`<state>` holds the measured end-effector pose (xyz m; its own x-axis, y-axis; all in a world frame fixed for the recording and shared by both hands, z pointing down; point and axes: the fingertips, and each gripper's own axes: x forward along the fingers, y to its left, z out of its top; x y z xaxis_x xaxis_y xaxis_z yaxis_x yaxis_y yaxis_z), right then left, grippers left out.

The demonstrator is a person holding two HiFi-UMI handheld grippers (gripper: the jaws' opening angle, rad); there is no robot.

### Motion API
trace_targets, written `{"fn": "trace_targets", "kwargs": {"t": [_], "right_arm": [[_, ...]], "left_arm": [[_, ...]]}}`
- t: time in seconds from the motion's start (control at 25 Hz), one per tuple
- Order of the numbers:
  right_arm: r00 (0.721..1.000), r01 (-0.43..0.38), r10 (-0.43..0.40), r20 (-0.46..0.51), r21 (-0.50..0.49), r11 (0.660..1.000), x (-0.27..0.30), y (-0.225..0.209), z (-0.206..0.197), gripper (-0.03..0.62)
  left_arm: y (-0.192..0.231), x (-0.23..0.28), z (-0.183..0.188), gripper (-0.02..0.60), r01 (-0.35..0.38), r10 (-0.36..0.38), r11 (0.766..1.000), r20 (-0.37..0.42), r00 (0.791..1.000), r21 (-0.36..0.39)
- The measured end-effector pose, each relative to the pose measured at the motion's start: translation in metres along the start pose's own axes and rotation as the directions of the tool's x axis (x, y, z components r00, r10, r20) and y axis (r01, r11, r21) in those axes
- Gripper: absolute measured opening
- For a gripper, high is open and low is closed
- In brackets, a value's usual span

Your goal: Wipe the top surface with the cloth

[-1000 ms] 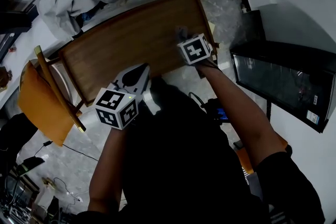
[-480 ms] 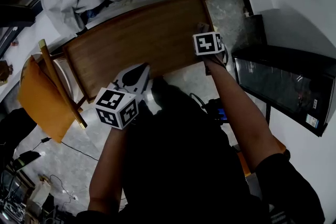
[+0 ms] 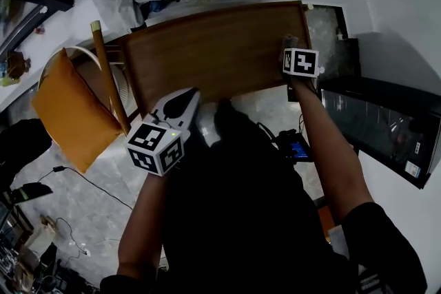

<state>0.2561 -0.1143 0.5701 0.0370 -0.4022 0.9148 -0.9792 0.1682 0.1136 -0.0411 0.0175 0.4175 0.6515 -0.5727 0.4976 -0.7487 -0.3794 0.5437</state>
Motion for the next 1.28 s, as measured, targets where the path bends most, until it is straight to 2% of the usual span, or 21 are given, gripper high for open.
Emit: {"fn": "trace_targets", "kwargs": {"t": [0.12, 0.28, 0.44, 0.64, 0.72, 0.84, 1.04, 1.16, 1.28], "right_arm": [[0.985, -0.164, 0.17, 0.041, -0.111, 0.98, -0.02, 0.096, 0.003, 0.034], [0.926, -0.37, 0.377, -0.009, -0.224, 0.902, -0.036, 0.231, -0.015, 0.034], [0.85, -0.511, 0.526, -0.043, -0.313, 0.8, -0.058, 0.344, -0.021, 0.034], [0.774, -0.623, 0.624, -0.106, -0.3, 0.722, -0.072, 0.436, -0.037, 0.034], [0.754, -0.647, 0.644, -0.13, -0.316, 0.694, -0.075, 0.466, -0.047, 0.034], [0.742, -0.662, 0.647, -0.173, -0.339, 0.669, -0.071, 0.494, -0.064, 0.034], [0.768, -0.639, 0.601, -0.224, -0.344, 0.688, -0.052, 0.504, -0.084, 0.034], [0.768, -0.639, 0.592, -0.242, -0.331, 0.694, -0.045, 0.504, -0.092, 0.034], [0.756, -0.652, 0.609, -0.238, -0.343, 0.676, -0.044, 0.507, -0.091, 0.034]], "left_arm": [[0.021, -0.033, 0.0, 0.011, -0.03, 0.03, 1.0, 0.016, 0.999, -0.004], [0.049, -0.073, -0.003, 0.012, -0.072, 0.073, 0.997, 0.034, 0.997, -0.018], [0.073, -0.109, -0.01, 0.011, -0.105, 0.107, 0.994, 0.046, 0.993, -0.032], [0.093, -0.143, -0.027, 0.011, -0.125, 0.127, 0.991, 0.039, 0.991, -0.048], [0.1, -0.153, -0.034, 0.011, -0.132, 0.134, 0.99, 0.033, 0.99, -0.057], [0.108, -0.162, -0.041, 0.011, -0.136, 0.139, 0.988, 0.03, 0.99, -0.065], [0.114, -0.17, -0.046, 0.011, -0.136, 0.138, 0.988, 0.028, 0.99, -0.069], [0.115, -0.171, -0.05, 0.011, -0.136, 0.138, 0.988, 0.022, 0.99, -0.072], [0.111, -0.167, -0.051, 0.011, -0.131, 0.133, 0.989, 0.015, 0.991, -0.072]]}}
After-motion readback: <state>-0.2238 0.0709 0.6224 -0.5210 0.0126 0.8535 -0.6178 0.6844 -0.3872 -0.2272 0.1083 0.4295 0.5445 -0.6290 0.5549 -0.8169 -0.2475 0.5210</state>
